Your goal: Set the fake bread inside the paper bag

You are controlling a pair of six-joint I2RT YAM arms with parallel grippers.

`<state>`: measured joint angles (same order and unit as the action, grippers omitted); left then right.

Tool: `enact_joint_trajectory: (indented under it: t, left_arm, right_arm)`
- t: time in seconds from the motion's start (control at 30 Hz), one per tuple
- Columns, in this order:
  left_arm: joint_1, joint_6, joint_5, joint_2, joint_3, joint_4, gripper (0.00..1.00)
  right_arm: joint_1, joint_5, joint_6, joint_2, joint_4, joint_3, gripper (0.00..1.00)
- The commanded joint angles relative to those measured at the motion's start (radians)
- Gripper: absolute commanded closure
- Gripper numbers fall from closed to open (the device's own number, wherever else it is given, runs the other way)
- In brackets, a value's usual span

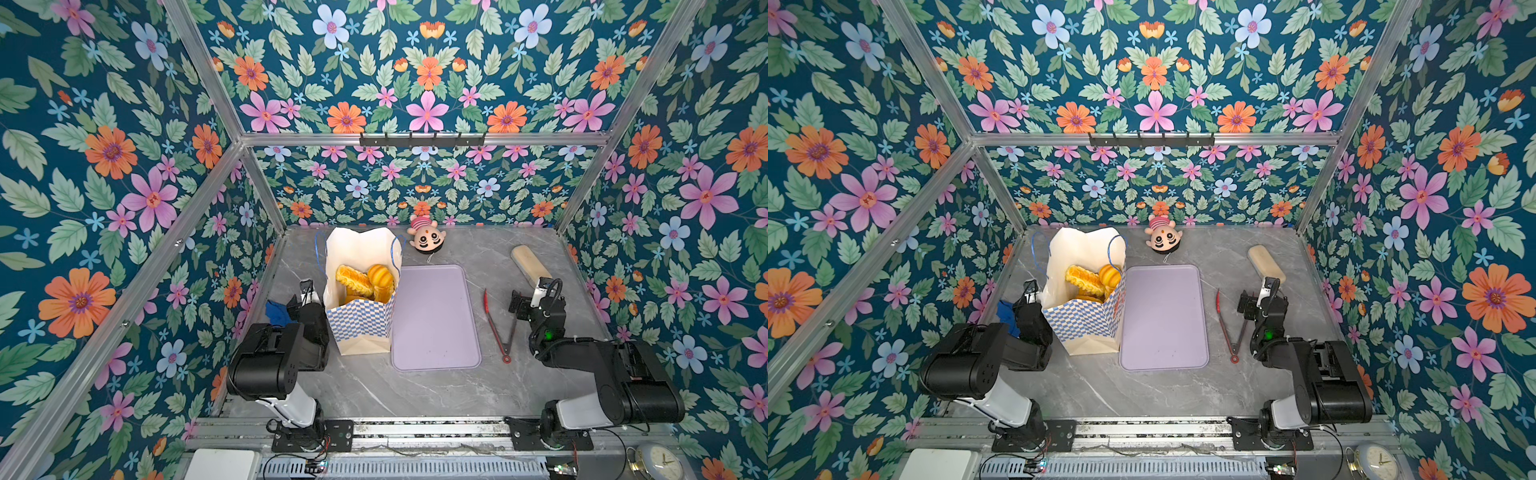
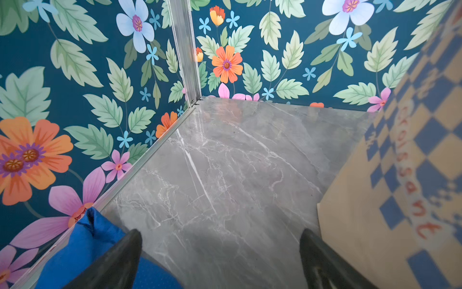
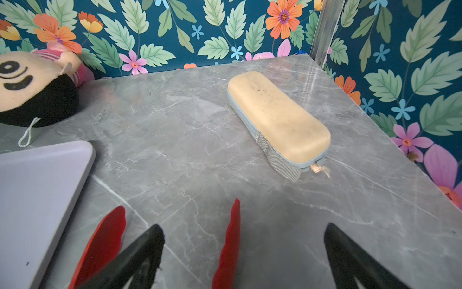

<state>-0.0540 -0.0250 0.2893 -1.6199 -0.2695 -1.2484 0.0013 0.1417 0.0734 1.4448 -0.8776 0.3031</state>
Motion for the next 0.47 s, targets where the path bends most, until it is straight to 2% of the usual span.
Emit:
enact_joint_trajectory:
  t: [0.0,0.43]
  left_arm:
    - [0.0,0.001,-0.016,0.001,0.0,-0.043,0.0]
    - [0.0,0.006,-0.014,-0.002,-0.004,-0.041,0.0]
  right_arm:
    - [0.001,-0.004,-0.003,-0.002,-0.018,0.002,0.01]
    - [-0.015,-0.037,0.005,-0.004,0.004,0.012,0.01]
